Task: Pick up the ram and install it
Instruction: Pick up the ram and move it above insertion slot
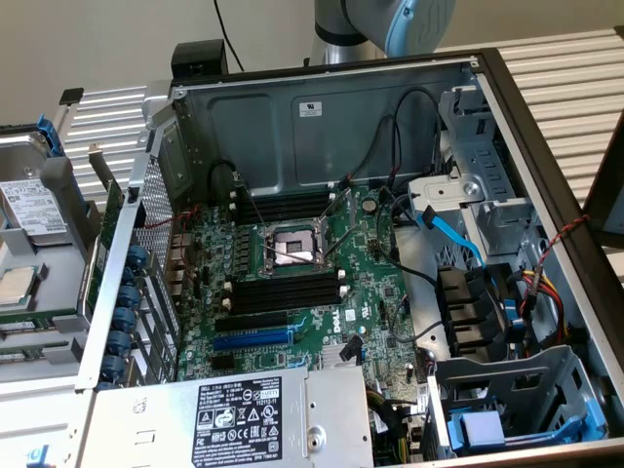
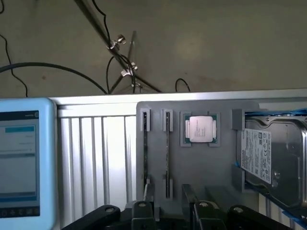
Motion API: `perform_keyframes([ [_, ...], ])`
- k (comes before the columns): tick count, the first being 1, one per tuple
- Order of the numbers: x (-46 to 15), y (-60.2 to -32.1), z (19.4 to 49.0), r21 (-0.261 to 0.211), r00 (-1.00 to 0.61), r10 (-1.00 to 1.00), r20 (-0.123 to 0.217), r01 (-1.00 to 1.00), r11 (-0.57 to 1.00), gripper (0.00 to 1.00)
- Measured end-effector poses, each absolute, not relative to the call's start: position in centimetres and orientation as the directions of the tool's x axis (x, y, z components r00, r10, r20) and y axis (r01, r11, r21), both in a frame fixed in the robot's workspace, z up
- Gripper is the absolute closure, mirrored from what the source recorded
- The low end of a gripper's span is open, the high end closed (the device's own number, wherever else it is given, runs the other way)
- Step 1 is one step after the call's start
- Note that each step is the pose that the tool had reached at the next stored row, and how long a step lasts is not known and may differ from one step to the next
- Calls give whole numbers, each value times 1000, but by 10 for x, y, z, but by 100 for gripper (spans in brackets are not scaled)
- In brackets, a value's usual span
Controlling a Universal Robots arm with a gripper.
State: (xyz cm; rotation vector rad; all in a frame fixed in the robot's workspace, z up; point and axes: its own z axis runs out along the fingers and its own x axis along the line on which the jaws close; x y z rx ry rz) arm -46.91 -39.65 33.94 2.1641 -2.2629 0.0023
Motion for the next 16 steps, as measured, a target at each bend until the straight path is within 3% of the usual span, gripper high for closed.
perform_keyframes([
  [16, -469, -416, 310, 15, -24, -1000, 9, -1000, 24, 64],
])
